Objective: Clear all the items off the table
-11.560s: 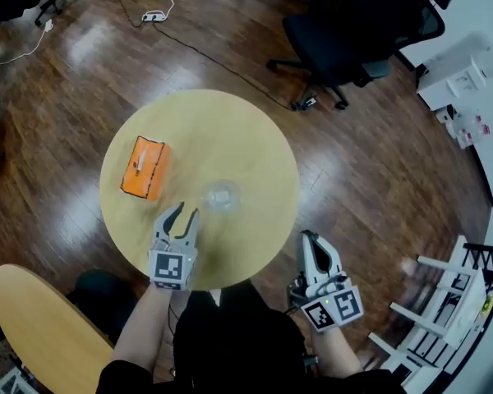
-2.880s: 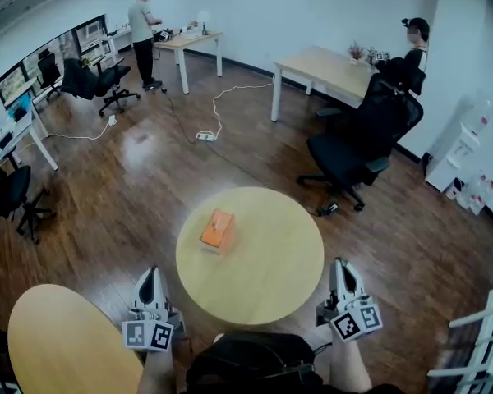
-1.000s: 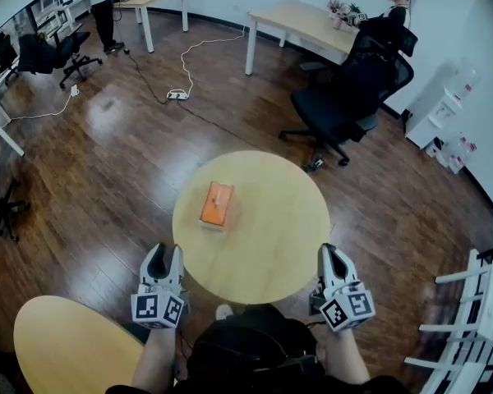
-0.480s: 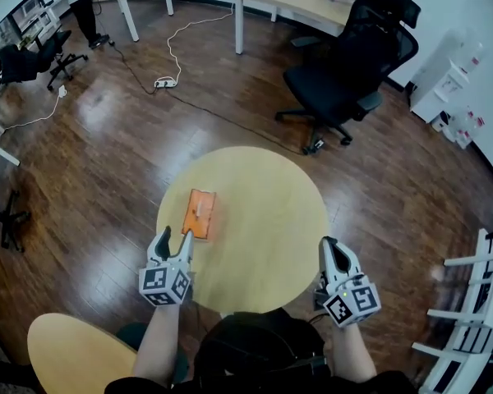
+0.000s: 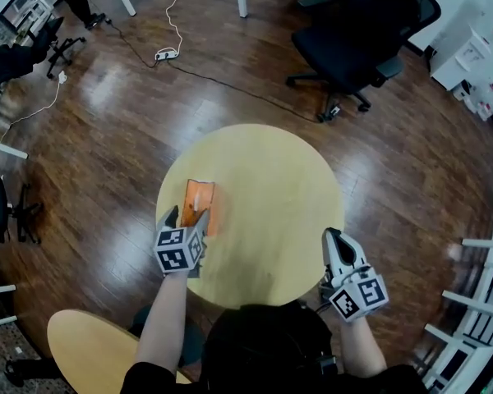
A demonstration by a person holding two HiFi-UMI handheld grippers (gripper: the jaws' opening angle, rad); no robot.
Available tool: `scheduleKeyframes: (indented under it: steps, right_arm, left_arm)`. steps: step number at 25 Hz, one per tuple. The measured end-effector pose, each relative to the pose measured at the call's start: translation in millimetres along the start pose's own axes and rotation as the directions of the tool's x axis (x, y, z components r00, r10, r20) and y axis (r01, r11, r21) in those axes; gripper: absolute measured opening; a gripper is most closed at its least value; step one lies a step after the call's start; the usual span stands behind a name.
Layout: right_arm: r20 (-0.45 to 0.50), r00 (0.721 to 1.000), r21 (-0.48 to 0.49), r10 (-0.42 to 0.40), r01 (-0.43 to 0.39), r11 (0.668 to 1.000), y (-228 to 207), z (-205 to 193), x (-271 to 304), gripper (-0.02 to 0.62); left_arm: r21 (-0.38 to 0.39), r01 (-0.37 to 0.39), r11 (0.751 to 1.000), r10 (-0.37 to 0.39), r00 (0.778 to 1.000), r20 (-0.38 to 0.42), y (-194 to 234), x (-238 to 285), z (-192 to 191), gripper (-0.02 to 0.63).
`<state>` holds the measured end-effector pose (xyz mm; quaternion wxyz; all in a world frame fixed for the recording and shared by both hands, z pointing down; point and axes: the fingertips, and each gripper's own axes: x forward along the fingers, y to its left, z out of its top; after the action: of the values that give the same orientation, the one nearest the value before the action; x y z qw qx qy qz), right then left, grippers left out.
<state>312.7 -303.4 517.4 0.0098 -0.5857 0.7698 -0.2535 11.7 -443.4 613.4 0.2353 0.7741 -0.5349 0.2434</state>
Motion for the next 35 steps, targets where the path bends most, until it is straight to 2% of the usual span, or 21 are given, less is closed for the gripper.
scheduleKeyframes:
  steps: [3, 9, 11, 15, 22, 28, 31, 35]
  right_arm:
    - [0.001, 1.000, 0.011, 0.012, -0.012, 1.000, 1.9, 3.1, 10.7, 0.004]
    - [-0.015, 1.000, 0.026, 0.018, -0.017, 1.000, -9.0, 4.7, 9.7, 0.005]
    - [-0.007, 1.000, 0.040, 0.003, -0.003, 0.999, -17.8, 7.8, 4.9, 0.005]
    - [0.023, 0.999, 0.090, -0.024, 0.022, 0.996, -29.9, 12.9, -0.4, 0.004]
    - [0.010, 1.000, 0.083, -0.005, 0.004, 0.997, -36.8, 17.5, 3.7, 0.004]
    - [-0.037, 0.998, 0.062, 0.043, -0.040, 0.997, -37.8, 15.7, 12.6, 0.005]
    - [-0.049, 0.994, 0.028, 0.094, -0.093, 0.995, -30.1, 19.0, 23.7, 0.005]
    - [-0.074, 0.976, -0.010, 0.204, -0.205, 0.979, -9.8, 20.5, 43.5, 0.005]
  left_arm:
    - [0.040, 0.026, 0.999, -0.022, 0.995, -0.099, -3.8, 20.6, -11.6, 0.480]
    - [0.039, -0.005, 0.999, 0.012, 0.985, -0.172, -1.4, 43.4, -23.6, 0.485]
    - [0.082, -0.013, 0.997, 0.030, 0.978, -0.205, -1.0, 53.7, -31.6, 0.485]
    - [0.221, -0.018, 0.975, 0.078, 0.961, -0.266, 5.8, 68.6, -57.2, 0.477]
    - [0.202, 0.000, 0.979, 0.052, 0.966, -0.251, 0.0, 69.7, -54.2, 0.470]
    - [0.238, 0.000, 0.971, 0.053, 0.974, -0.218, -12.9, 57.5, -53.4, 0.433]
    - [0.163, 0.000, 0.987, 0.024, 0.989, -0.148, -23.2, 40.4, -46.1, 0.431]
    - [0.059, -0.068, 0.996, 0.071, 0.996, -0.047, -14.0, -5.4, -51.0, 0.431]
